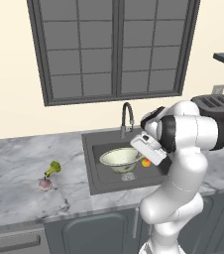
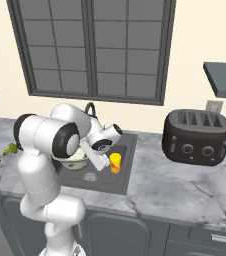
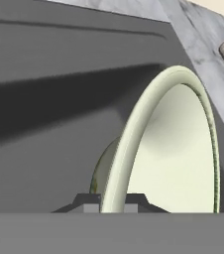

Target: Remove the garlic and broccoli from the sink. Then move the bowl and cup from the counter to the sink for washing.

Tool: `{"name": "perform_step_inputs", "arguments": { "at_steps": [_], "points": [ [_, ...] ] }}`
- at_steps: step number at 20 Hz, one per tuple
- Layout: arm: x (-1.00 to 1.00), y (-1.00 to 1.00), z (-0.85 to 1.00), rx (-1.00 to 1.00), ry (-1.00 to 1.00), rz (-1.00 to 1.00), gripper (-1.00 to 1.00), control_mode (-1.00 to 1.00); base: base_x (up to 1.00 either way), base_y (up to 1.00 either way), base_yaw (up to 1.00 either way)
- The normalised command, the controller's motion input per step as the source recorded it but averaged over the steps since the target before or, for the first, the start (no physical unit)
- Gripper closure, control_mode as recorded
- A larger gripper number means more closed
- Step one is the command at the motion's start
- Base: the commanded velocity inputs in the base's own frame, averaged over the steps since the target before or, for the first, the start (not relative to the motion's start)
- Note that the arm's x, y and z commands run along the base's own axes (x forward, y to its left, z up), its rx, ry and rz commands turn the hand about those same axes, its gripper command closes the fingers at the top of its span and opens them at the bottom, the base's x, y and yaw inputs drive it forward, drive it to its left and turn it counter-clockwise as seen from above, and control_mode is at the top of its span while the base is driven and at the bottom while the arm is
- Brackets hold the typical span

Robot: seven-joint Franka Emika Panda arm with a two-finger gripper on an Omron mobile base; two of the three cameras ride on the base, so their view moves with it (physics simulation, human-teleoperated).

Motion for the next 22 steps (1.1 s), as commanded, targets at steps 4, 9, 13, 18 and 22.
{"name": "perform_step_inputs", "arguments": {
  "at_steps": [4, 9, 13, 18, 22],
  "points": [
    [0.12, 0.01, -0.14, 0.0, -0.03, 0.0, 1.0, -1.0, 0.0, 0.0, 0.0],
    [0.11, 0.0, -0.13, 0.0, 0.0, 0.0, 1.0, -1.0, 0.0, 0.0, 0.0],
    [0.11, 0.0, -0.16, 0.0, 0.0, 0.0, 1.0, -1.0, 0.0, 0.0, 0.0],
    [0.11, 0.0, -0.17, 0.0, 0.0, 0.01, 1.0, -1.0, 0.0, 0.0, 0.0],
    [0.11, -0.01, -0.14, 0.0, 0.0, 0.02, 1.0, -1.0, 0.0, 0.0, 0.0]
  ]
}}
